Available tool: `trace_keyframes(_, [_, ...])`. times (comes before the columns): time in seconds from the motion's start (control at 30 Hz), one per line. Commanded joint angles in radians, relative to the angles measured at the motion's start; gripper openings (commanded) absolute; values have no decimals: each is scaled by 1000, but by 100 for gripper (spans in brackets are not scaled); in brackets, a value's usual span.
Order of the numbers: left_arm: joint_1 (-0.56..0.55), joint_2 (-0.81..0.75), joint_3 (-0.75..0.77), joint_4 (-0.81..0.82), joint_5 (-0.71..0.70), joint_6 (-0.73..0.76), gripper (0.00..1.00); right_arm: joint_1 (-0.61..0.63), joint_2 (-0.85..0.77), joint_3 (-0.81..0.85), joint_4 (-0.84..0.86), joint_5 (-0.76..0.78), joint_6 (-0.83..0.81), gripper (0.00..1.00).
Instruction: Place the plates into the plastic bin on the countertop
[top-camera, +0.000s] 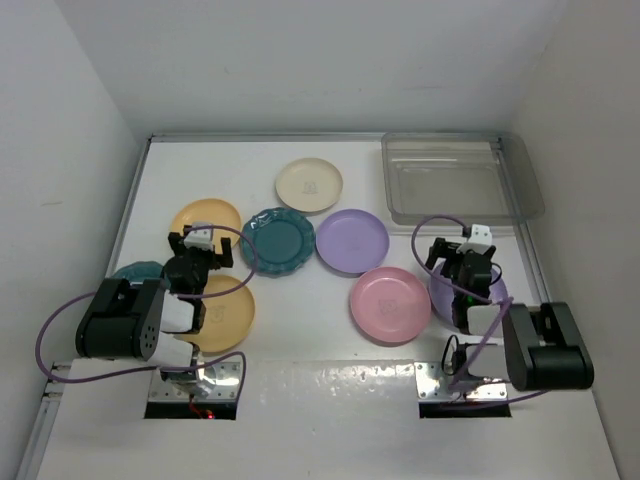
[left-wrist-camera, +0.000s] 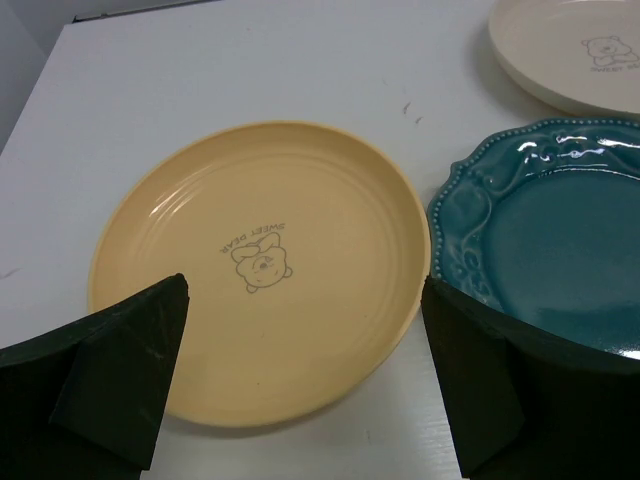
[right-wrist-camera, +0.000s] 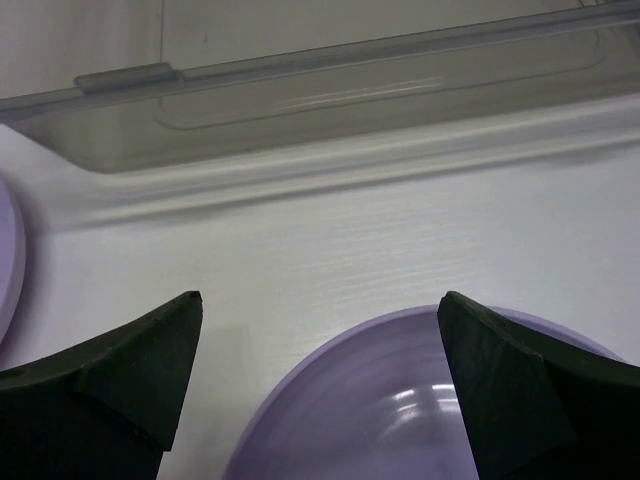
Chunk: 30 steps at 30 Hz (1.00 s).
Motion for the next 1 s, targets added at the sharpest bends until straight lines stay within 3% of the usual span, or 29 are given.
trace_keyframes(0.0, [11,2,19,58,21,-11,100,35,-139,27,-183,-46,-39,99])
trace_keyframes(0.07, [11,2,28,58,72,-2,100,44,-190,95,-369,-85,-46,99])
trace_keyframes(0.1, [23,-20,48,-18,121,26,100,58,-263,115,-423,-96,-71,99])
trace_keyframes(0.13, [23,-128,71,-87,172,61,100,64,-291,197,-479,-109,-121,99])
trace_keyframes(0.17, [40,-194,206,-450,334,127,100,96,-334,228,-610,-124,-152,99])
trace_keyframes(0.2, [31,-242,300,-638,402,241,100,113,-356,289,-728,-113,-230,99])
trace_keyframes(0.23, [14,-268,384,-770,421,311,100,125,-386,322,-839,-78,-323,99])
trace_keyframes(0.3, [-12,-323,583,-974,298,264,100,190,-426,441,-1007,19,-487,99])
trace_keyframes(0.37, [-22,-307,788,-1160,320,334,100,227,-442,553,-1068,136,-569,99])
trace_keyframes(0.4, [-22,-223,875,-1231,356,334,100,228,-440,581,-1111,228,-541,99])
trace_keyframes(0.43, [-22,-159,1077,-1422,375,284,100,227,-430,669,-1114,262,-429,99])
trace_keyframes(0.47, [-22,-88,1186,-1534,396,267,100,225,-423,699,-1113,299,-284,99])
trace_keyframes(0.5, [-22,58,1285,-1640,482,267,100,204,-419,727,-1135,318,-228,99])
trace_keyframes(0.53, [-22,128,1375,-1749,563,288,100,189,-413,751,-1160,234,-214,99])
trace_keyframes(0.57, [-22,191,1451,-1849,628,323,91,172,-402,785,-1175,138,-215,96])
trace_keyframes(0.6, [-22,245,1550,-1977,663,340,83,149,-390,798,-1186,-117,-236,85])
trace_keyframes(0.67, [-32,376,1627,-2055,644,350,64,165,-361,795,-1180,-188,-171,76])
trace_keyframes(0.7, [-32,420,1654,-2125,634,368,62,164,-336,804,-1189,-219,-157,74])
trace_keyframes(0.83, [-69,641,1824,-2213,679,423,72,178,-267,810,-1240,-384,-96,87])
trace_keyframes(0.97, [-80,825,1979,-2235,679,449,77,211,-203,801,-1220,-469,-56,88])
